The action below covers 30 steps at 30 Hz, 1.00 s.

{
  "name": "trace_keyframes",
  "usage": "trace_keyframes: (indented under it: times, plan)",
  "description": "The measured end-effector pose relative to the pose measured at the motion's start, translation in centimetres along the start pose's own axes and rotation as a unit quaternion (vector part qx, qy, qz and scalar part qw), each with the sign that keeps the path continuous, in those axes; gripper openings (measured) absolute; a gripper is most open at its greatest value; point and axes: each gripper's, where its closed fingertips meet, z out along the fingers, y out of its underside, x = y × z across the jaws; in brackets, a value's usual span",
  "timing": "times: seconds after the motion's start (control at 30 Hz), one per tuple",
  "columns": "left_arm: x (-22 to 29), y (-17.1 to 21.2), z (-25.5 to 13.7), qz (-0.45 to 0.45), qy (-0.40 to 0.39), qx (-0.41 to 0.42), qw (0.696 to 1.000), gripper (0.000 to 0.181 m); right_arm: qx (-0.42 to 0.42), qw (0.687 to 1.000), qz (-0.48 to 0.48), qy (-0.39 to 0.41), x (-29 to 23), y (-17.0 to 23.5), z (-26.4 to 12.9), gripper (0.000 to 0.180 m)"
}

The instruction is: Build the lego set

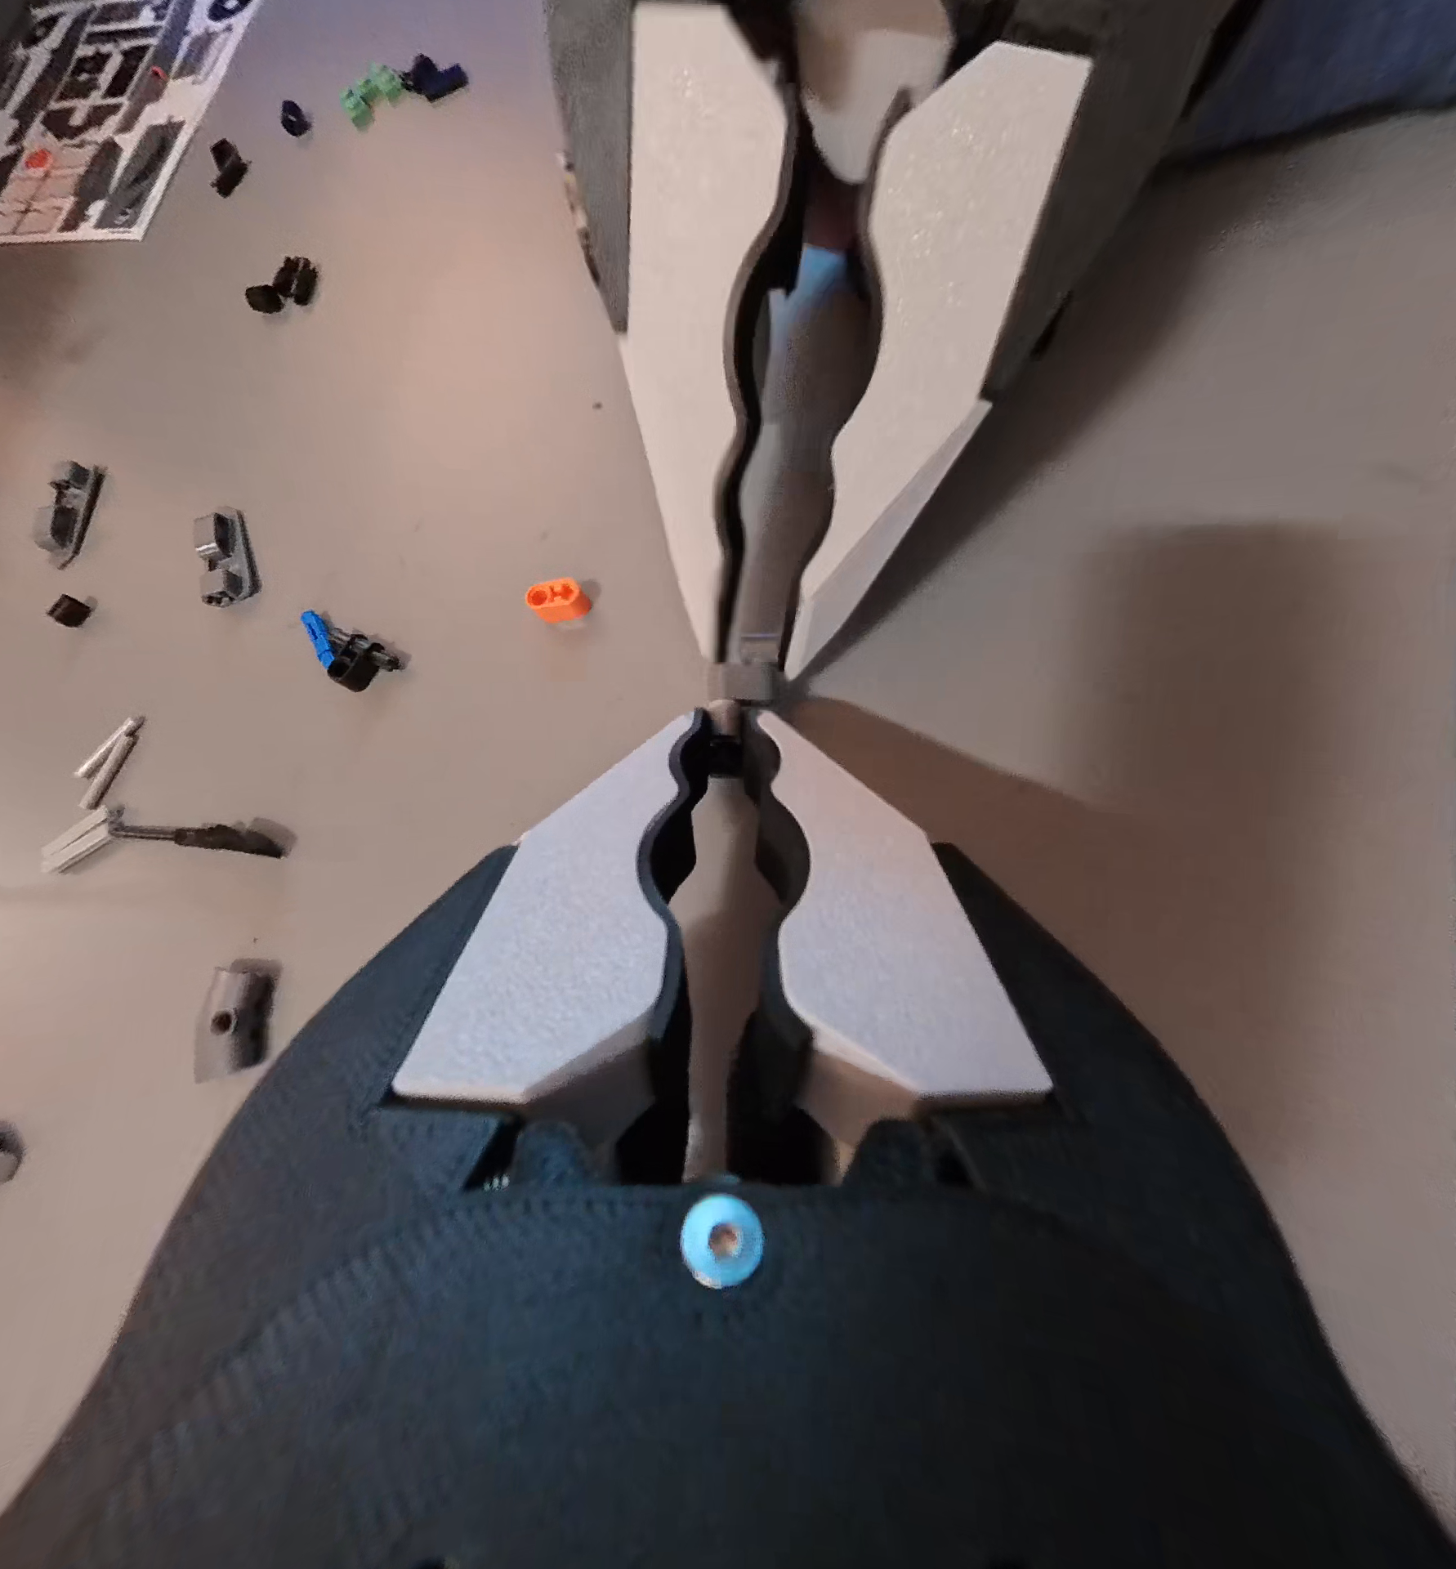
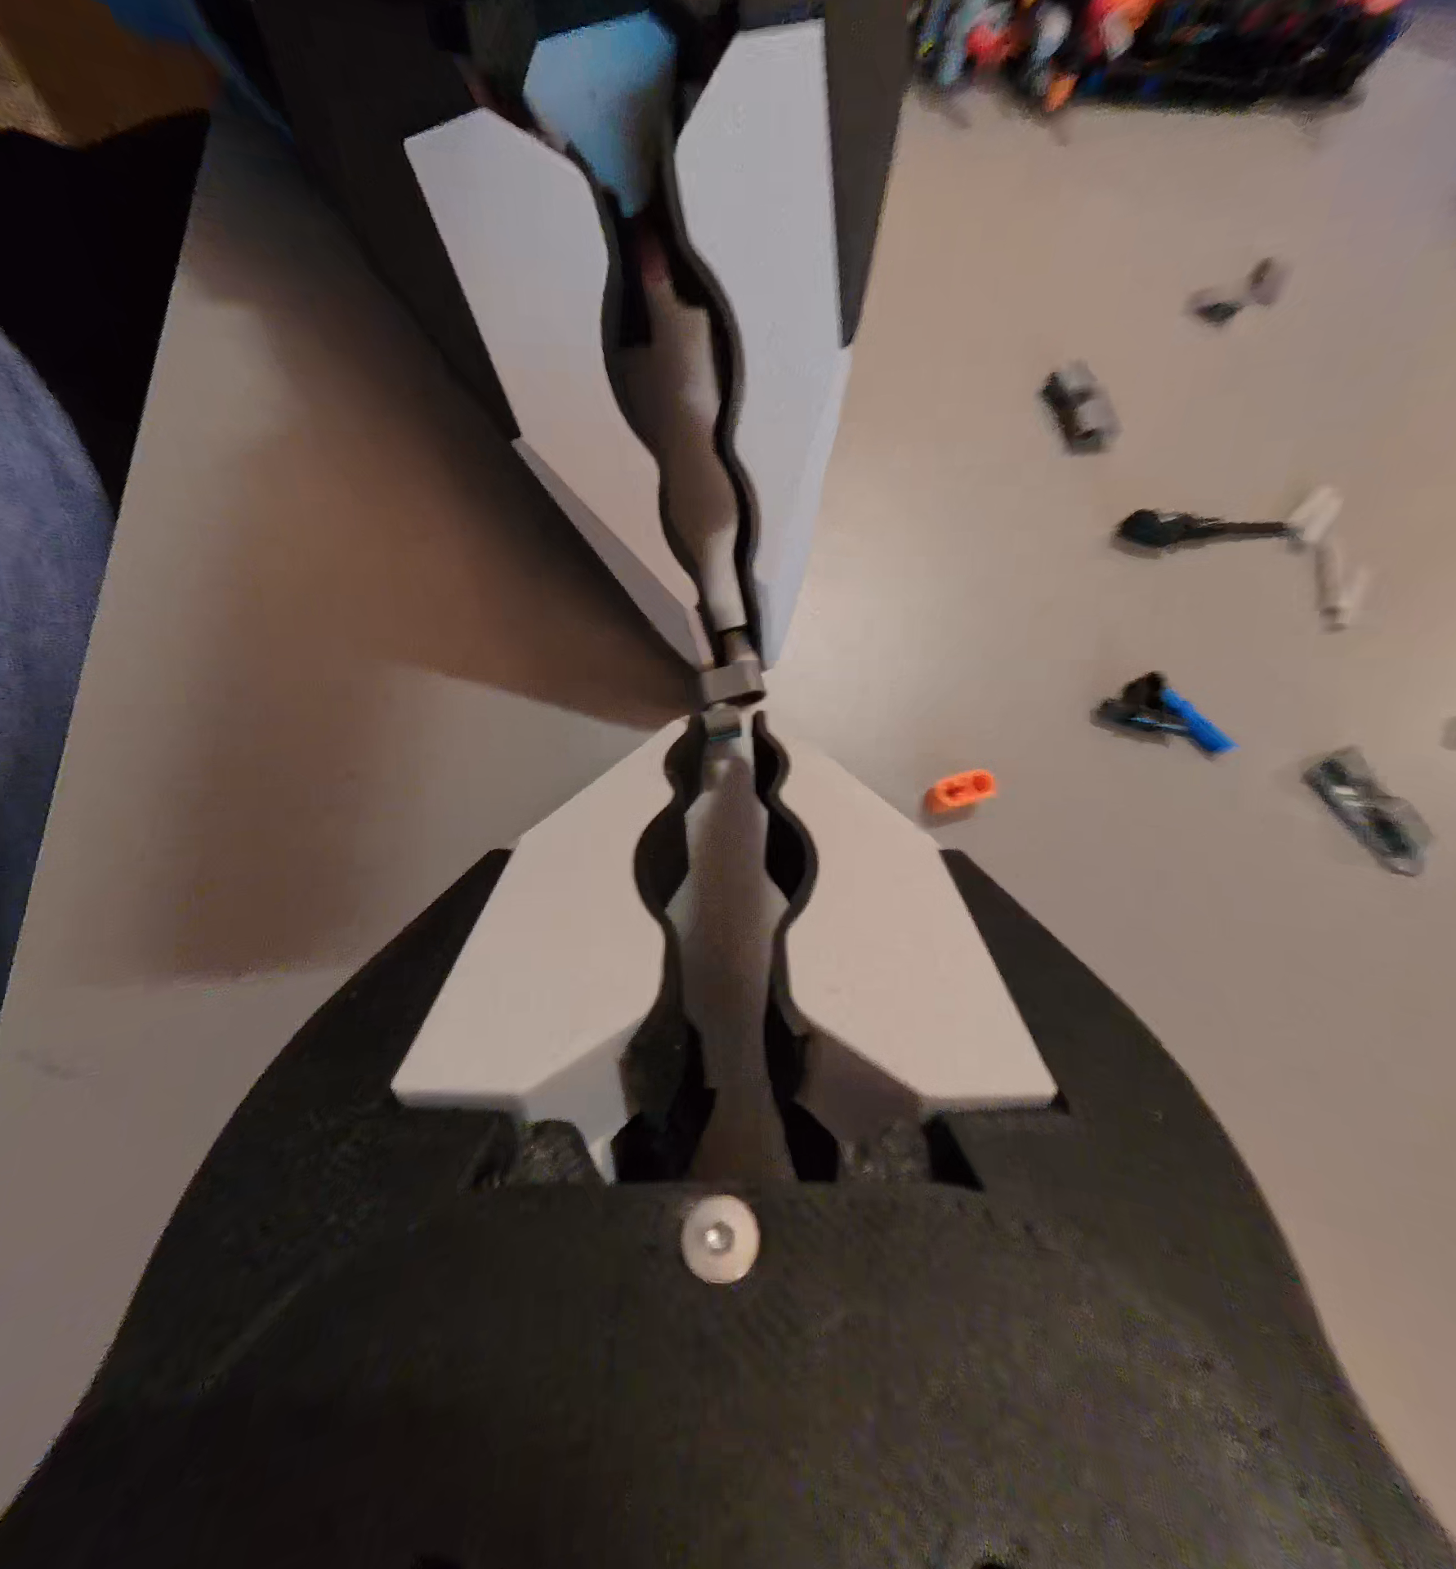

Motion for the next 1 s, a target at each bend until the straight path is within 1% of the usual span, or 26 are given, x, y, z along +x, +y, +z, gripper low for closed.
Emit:
trace_keyframes:
  times: [0.07,0.13,0.27,0.33,0.37,0.47,0.53,0.63,0.77,0.87,0.93,1.0]
  plan:
    - [-0.9,-0.8,-0.9,-0.038,0.005,0.027,0.999,0.005,0.035,0.999,0.002,0.025,0.7,-1.2,-1.1,0.019]
    - [-2.3,-1.9,-2.1,-0.061,-0.011,0.062,0.996,0.005,0.049,0.998,0.027,0.019,1.0,-1.5,-1.8,0.025]
    - [-2.3,-3.4,-3.7,-0.014,-0.055,0.095,0.994,0.005,0.138,0.984,0.114,-0.024,1.0,-4.5,-3.3,0.023]
    - [-2.2,-3.7,-4.3,-0.017,-0.061,0.107,0.992,0.005,0.166,0.975,0.141,-0.038,1.2,-5.6,-3.6,0.028]
    - [-2.0,-3.9,-4.6,-0.033,-0.050,0.117,0.991,0.005,0.170,0.975,0.141,-0.030,1.4,-5.9,-3.7,0.030]
    - [-1.6,-4.7,-5.7,-0.108,0.000,0.160,0.981,0.005,0.153,0.982,0.111,-0.016,1.4,-6.3,-3.2,0.030]
    - [-1.9,-5.5,-6.9,-0.178,0.040,0.204,0.962,0.005,0.154,0.984,0.087,-0.011,1.2,-7.1,-3.1,0.030]
    - [-2.2,-6.1,-8.5,-0.256,0.097,0.253,0.928,0.005,0.165,0.986,0.015,0.026,1.1,-9.1,-3.8,0.027]
    - [-2.2,-6.2,-9.7,-0.282,0.127,0.269,0.912,0.005,0.149,0.981,-0.084,0.096,1.7,-10.8,-4.5,0.022]
    - [-1.9,-6.2,-10.2,-0.310,0.175,0.275,0.893,0.005,0.138,0.980,-0.116,0.088,1.3,-11.6,-4.2,0.021]
    - [-1.9,-6.2,-10.6,-0.327,0.209,0.285,0.876,0.005,0.151,0.979,-0.118,0.063,1.0,-12.2,-4.3,0.018]
    - [-1.3,-6.2,-10.8,-0.332,0.247,0.282,0.865,0.004,0.150,0.979,-0.129,0.037,0.8,-12.4,-4.6,0.021]
